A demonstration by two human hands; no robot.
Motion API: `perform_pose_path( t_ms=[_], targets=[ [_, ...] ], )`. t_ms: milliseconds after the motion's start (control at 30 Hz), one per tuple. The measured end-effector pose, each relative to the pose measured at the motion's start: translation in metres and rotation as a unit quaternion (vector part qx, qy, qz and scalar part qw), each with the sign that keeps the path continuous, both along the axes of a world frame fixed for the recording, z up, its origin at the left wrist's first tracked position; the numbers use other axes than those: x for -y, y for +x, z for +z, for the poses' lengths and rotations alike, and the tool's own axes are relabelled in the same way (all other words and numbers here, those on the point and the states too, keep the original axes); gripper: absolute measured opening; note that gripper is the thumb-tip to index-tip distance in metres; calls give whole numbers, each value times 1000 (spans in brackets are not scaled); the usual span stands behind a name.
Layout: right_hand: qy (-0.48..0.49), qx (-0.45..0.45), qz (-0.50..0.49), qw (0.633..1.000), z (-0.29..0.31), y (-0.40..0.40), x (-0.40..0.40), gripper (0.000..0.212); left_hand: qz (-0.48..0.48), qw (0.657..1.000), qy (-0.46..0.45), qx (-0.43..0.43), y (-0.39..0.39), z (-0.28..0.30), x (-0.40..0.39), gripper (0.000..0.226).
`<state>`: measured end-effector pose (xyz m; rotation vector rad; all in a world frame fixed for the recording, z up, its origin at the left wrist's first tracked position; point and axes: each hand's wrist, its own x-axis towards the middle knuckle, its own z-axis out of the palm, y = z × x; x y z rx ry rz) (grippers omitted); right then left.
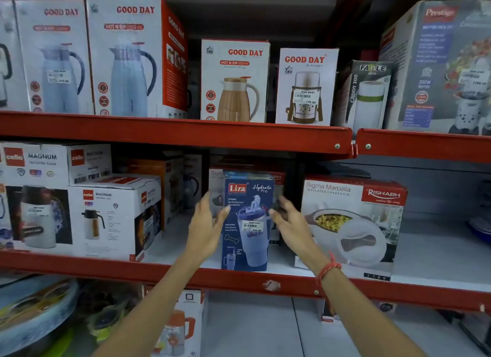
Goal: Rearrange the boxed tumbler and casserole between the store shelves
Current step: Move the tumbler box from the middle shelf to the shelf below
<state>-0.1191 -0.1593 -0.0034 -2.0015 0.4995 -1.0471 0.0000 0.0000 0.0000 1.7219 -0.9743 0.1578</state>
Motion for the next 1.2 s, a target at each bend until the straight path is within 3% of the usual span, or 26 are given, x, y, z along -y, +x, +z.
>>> perform_pose_path(
  t_ms=[167, 700, 1000, 1200],
  targets=[
    [85, 20, 57, 995, -7, 13, -7, 38, -87, 991, 74, -75, -1, -4, 6, 48],
    [78, 182, 102, 975, 17, -83, -45, 47, -187, 979, -46, -64, -53, 10, -37, 52],
    [65, 162, 62, 983, -4, -163, -74, 46, -234, 962, -53, -132, -108, -9, -65, 44],
    [115, 158, 70, 978, -34, -191, -83, 43, -241, 951, -32, -192, -131, -42, -66, 65]
  ],
)
